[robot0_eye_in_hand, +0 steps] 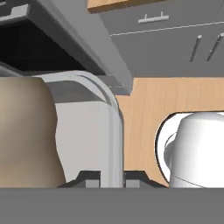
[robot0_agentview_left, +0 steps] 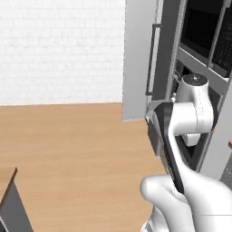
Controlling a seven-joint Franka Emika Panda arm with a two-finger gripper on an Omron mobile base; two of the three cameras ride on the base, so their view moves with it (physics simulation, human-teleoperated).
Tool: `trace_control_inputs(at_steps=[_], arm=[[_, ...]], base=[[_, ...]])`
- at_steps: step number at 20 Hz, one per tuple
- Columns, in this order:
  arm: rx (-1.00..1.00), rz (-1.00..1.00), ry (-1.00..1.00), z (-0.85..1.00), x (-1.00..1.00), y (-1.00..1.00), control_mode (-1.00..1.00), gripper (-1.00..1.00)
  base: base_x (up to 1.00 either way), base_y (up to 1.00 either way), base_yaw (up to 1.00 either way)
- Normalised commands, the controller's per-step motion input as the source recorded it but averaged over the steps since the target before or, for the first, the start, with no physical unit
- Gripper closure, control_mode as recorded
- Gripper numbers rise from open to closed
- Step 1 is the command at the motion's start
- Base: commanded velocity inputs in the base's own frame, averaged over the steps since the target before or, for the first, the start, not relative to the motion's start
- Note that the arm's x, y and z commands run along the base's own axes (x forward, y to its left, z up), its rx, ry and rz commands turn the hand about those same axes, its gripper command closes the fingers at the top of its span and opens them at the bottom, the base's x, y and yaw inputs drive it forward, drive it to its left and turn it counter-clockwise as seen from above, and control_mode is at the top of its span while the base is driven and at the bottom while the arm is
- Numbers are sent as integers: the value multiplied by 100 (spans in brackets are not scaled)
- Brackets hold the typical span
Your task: Take the meat container that has the steak and place it on the second highest rack of the freezer. Then take the vegetable container that has the bell pepper and sweet potato and place it on the highest rack of the freezer.
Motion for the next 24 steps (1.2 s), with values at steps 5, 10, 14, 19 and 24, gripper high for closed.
trace_control_inputs(at_steps=[5,10,14,19,24], arm=[[0,0,0,0,0,0,100,100],[0,0,0,0,0,0,100,100],[0,0,0,0,0,0,100,100],[0,0,0,0,0,0,100,100],[0,0,0,0,0,0,100,100]], base=[[97,2,9],[100,4,-15],[100,44,-23],[100,70,-26],[100,77,-42]])
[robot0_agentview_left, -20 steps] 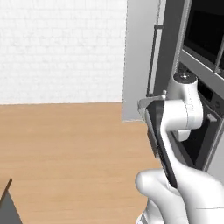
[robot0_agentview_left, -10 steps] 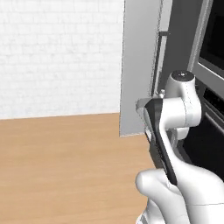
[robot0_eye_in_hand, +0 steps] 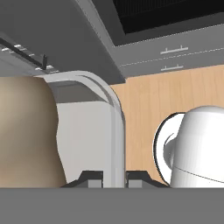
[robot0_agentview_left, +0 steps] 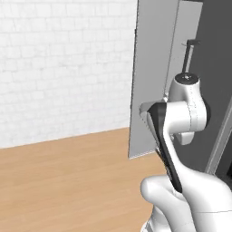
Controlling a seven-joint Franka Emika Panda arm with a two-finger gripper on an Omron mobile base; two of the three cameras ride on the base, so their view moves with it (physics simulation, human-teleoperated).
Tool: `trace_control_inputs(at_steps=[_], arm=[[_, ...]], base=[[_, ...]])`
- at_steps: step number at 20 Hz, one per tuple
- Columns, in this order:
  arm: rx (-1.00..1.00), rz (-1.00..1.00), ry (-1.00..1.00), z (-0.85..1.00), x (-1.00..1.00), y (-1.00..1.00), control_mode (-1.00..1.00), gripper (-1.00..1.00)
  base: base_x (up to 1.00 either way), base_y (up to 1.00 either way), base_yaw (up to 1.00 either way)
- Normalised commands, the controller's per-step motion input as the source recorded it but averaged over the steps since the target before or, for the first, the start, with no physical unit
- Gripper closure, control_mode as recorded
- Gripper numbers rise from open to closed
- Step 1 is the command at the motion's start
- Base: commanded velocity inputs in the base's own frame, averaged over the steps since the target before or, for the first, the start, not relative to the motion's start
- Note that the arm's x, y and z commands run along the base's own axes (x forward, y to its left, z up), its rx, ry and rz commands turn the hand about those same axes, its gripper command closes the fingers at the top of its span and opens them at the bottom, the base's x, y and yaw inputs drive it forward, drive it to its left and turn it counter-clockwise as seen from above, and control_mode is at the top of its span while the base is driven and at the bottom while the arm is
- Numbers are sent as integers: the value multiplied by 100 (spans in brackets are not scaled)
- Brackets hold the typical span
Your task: Take the meat container that has the steak and place it on the second highest rack of the freezer. Then take the vegetable container that has the bell pepper and sweet potato and place it on the highest rack of the freezer.
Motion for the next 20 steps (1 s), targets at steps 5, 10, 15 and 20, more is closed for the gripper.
trace_control_inputs(at_steps=[5,10,15,20], arm=[[0,0,0,0,0,0,100,100],[0,0,0,0,0,0,100,100],[0,0,0,0,0,0,100,100],[0,0,0,0,0,0,100,100]], base=[[97,61,-56],[87,55,-57],[71,57,-54],[59,46,-48]])
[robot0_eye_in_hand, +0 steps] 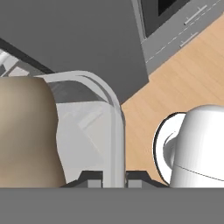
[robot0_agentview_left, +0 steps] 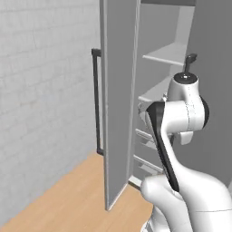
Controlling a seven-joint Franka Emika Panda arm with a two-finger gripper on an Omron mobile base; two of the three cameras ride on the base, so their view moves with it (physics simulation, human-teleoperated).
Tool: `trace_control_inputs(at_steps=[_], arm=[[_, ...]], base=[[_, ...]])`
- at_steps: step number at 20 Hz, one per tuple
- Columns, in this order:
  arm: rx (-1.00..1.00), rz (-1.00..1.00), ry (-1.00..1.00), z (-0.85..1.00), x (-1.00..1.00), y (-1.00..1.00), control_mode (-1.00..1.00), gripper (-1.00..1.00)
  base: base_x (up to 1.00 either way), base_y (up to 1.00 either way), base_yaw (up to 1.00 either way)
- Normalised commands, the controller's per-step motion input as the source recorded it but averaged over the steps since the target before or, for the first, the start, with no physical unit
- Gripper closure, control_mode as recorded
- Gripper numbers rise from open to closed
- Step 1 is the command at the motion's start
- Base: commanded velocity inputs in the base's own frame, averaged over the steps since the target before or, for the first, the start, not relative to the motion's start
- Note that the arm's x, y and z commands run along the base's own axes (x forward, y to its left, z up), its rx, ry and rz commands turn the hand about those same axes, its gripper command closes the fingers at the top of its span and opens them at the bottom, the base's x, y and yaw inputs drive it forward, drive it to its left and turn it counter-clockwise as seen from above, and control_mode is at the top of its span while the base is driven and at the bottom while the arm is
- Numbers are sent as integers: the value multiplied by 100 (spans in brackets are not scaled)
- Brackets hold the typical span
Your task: Take the meat container that has the steak and place it on the second highest rack of the freezer. Then take the vegetable container that has the bell pepper and sweet potato and place it on the highest rack of the freezer.
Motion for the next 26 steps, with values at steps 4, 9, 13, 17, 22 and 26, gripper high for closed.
trace_control_inputs(at_steps=[4,9,13,17,22,26], arm=[[0,0,0,0,0,0,100,100],[0,0,0,0,0,0,100,100],[0,0,0,0,0,0,100,100],[0,0,0,0,0,0,100,100],[0,0,0,0,0,0,100,100],[0,0,0,0,0,0,100,100]], base=[[44,44,-43],[38,36,-41],[42,12,-36],[60,0,-18],[66,27,-17],[59,31,-18]])
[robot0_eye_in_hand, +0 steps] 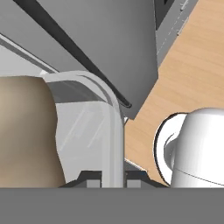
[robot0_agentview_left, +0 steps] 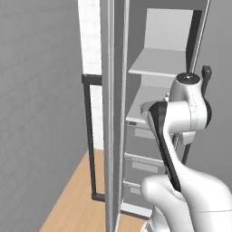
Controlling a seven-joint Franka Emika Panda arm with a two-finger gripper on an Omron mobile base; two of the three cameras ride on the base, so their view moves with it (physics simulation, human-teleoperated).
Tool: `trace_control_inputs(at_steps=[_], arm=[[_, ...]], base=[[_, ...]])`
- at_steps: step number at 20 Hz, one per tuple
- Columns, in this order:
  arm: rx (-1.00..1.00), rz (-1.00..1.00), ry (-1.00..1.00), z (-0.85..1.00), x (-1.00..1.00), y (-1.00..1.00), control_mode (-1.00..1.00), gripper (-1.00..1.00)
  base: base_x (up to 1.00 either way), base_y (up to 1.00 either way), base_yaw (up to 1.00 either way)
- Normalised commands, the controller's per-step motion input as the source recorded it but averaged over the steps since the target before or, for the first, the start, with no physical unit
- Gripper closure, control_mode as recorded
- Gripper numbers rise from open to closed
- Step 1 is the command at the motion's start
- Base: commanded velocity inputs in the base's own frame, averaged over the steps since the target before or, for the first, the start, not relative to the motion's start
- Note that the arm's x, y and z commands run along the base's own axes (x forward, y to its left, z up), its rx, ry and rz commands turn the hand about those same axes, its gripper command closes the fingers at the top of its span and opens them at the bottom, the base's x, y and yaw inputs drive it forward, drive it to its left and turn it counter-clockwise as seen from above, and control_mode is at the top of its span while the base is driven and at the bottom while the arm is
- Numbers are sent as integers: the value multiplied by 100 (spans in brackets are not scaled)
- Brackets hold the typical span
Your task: Take the meat container that has the steak and place it on the second highest rack of the freezer. Then take the vegetable container that has the bell pepper and sweet potato and place it on the highest rack of the freezer.
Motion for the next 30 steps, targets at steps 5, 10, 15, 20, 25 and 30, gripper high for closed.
trace_control_inputs(at_steps=[5,10,15,20,25,30], arm=[[0,0,0,0,0,0,100,100],[0,0,0,0,0,0,100,100],[0,0,0,0,0,0,100,100],[0,0,0,0,0,0,100,100],[0,0,0,0,0,0,100,100],[0,0,0,0,0,0,100,100]], base=[[38,8,-12],[50,0,-9],[66,0,-12],[57,17,-20],[24,36,-21],[21,21,-19]])
